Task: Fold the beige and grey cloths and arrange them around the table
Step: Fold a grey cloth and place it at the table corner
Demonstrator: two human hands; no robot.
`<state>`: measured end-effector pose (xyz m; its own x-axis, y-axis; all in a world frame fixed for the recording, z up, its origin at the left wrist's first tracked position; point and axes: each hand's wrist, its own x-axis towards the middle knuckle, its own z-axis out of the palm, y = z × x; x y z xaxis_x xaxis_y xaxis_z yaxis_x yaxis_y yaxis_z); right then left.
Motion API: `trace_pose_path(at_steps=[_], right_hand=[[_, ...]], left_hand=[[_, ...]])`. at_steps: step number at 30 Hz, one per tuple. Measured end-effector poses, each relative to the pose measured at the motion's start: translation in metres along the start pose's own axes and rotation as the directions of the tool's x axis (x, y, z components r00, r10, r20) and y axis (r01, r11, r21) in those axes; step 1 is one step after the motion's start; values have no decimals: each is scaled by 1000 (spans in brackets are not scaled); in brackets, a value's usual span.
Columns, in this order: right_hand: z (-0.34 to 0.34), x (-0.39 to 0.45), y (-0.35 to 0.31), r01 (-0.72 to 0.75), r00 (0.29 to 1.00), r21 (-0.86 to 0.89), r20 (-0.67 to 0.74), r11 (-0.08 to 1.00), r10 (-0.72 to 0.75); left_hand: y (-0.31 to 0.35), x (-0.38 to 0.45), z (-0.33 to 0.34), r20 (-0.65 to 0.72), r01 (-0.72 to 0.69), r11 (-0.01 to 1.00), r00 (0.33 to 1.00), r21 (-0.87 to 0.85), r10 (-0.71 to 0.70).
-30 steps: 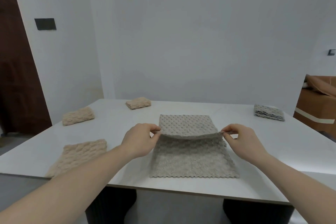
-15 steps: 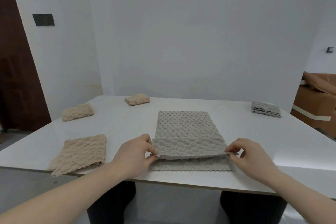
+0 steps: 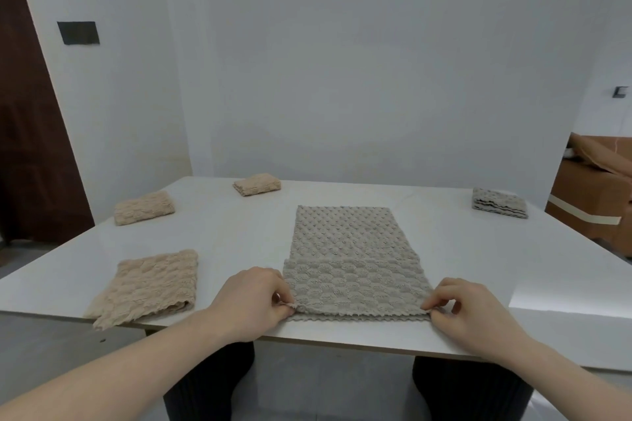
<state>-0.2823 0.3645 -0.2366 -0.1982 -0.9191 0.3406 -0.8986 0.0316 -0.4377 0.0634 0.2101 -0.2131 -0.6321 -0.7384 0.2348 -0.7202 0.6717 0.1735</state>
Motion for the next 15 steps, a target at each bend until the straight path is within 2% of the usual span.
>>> trace_pose_path(at_steps=[5, 8, 12, 15], right_hand=[[-5, -1, -2, 59, 997, -92, 56, 994, -54], [-5, 4, -8, 74, 997, -171, 49, 982, -67], [5, 30, -21, 10, 996, -83, -89, 996, -18], [21, 50, -26, -52, 995, -59, -84, 997, 47]], left_hand=[[4, -4, -6, 59, 9, 1000, 998, 2, -9], [17, -2, -10, 28, 0, 999, 1000, 38, -1], [54, 12, -3, -73, -76, 996, 995, -50, 73], [80, 30, 15, -9, -95, 990, 996, -108, 94]])
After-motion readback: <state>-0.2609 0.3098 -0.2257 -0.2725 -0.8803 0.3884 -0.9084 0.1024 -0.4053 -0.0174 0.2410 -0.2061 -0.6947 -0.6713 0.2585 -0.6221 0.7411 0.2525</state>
